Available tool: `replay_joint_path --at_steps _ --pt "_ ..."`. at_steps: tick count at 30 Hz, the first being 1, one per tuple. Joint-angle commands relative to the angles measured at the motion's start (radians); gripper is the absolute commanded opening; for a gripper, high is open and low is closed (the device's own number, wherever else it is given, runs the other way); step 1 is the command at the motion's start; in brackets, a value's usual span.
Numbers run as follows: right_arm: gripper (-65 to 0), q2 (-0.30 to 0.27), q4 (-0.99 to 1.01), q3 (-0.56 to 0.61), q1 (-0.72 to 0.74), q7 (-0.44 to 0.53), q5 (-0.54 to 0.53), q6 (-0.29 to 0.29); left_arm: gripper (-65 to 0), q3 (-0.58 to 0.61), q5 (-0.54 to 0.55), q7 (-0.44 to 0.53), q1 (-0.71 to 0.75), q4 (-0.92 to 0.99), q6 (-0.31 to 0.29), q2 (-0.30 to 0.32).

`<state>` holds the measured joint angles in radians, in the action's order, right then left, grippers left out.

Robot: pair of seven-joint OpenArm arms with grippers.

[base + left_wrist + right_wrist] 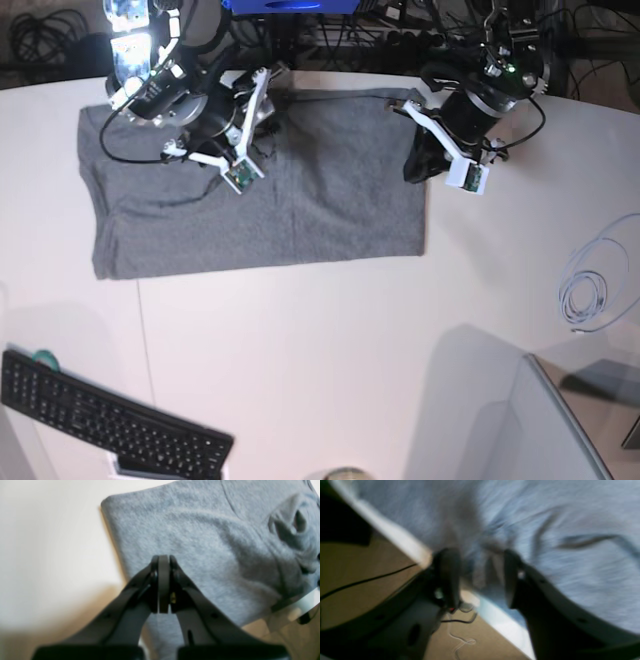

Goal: Layout the t-shirt on the table in an organized manner, then fold the t-shirt properly
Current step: 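Grasp the folded shirt's edge with both grippers and tug it straight, then pull the shirt corners outward with both grippers to square the fold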

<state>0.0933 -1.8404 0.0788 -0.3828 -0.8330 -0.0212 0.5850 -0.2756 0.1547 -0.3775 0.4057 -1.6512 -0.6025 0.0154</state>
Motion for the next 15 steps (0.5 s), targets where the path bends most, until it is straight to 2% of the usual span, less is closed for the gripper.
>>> replay_joint_path --at_steps 1,4,5,7,11,15 --pt "-46.7 0.006 -0.009 0.006 0.032 0.022 -0.021 0.003 -65.0 0.009 0.009 0.019 -0.004 0.004 -0.004 0.001" --pt "-63.5 0.009 0.043 0.017 0.100 0.022 -0.021 0.003 -65.0 0.040 0.007 0.025 -0.006 0.076 -0.001 0.007" --pt "-65.0 0.015 0.064 0.029 0.121 0.021 -0.021 0.003 -65.0 0.043 0.006 0.025 -0.006 0.093 -0.001 0.007" --pt "-63.5 0.018 0.109 0.048 0.156 0.017 -0.021 0.003 -65.0 0.040 0.006 0.027 -0.006 0.125 -0.001 0.007" --pt "-64.4 0.035 0.181 0.092 0.195 0.022 -0.023 0.003 -65.0 0.009 0.004 0.027 -0.004 0.154 -0.001 0.008" --pt "-64.4 0.041 0.264 0.123 0.229 0.036 -0.023 0.003 -65.0 0.003 0.004 0.027 -0.003 0.156 -0.001 0.033"
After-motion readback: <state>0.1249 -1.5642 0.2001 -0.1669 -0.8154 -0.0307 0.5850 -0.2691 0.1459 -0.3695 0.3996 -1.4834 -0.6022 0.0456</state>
